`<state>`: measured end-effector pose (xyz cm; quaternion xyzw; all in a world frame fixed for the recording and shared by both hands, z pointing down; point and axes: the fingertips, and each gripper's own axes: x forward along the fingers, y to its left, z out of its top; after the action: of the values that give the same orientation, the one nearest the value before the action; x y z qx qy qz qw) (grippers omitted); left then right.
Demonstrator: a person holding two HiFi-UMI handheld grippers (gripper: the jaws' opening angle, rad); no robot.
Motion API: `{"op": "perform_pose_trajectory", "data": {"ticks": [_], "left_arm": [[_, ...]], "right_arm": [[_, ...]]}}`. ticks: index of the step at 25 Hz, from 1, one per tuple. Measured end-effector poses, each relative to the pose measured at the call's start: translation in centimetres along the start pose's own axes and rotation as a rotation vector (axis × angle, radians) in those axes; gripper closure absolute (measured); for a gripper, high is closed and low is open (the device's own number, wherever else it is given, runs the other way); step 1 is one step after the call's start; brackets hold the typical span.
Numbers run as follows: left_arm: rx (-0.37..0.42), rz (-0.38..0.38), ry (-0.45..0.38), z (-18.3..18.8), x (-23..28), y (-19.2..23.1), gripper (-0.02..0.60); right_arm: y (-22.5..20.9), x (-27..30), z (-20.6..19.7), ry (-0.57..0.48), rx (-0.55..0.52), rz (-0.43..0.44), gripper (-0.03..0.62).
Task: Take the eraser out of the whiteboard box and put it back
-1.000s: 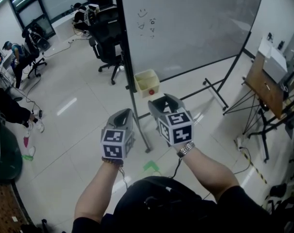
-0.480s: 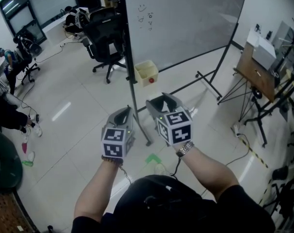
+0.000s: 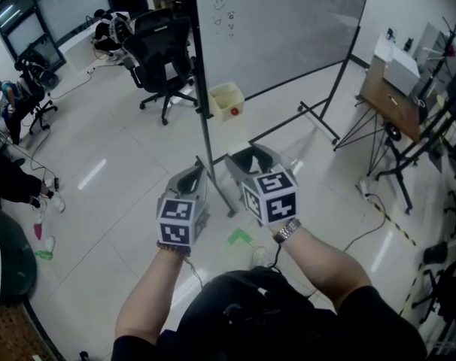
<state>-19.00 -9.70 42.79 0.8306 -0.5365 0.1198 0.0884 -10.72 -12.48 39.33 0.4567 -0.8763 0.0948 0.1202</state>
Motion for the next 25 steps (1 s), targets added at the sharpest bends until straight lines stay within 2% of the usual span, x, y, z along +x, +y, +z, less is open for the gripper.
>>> {"op": "perform_pose_trajectory", "data": {"ticks": [16, 25], "left_arm": [[-0.022, -0.042, -0.011, 0.5, 0.2, -3.8, 0.581], [-0.014, -0.029, 0.008, 0.0, 0.8, -5.5, 0.581]], "right_arm": [[-1.0, -2.2, -0.2, 0.004, -0.011, 0.029, 0.304], [-2.2, -3.0, -0.4, 0.006, -0.014, 0.056, 0.304]]}}
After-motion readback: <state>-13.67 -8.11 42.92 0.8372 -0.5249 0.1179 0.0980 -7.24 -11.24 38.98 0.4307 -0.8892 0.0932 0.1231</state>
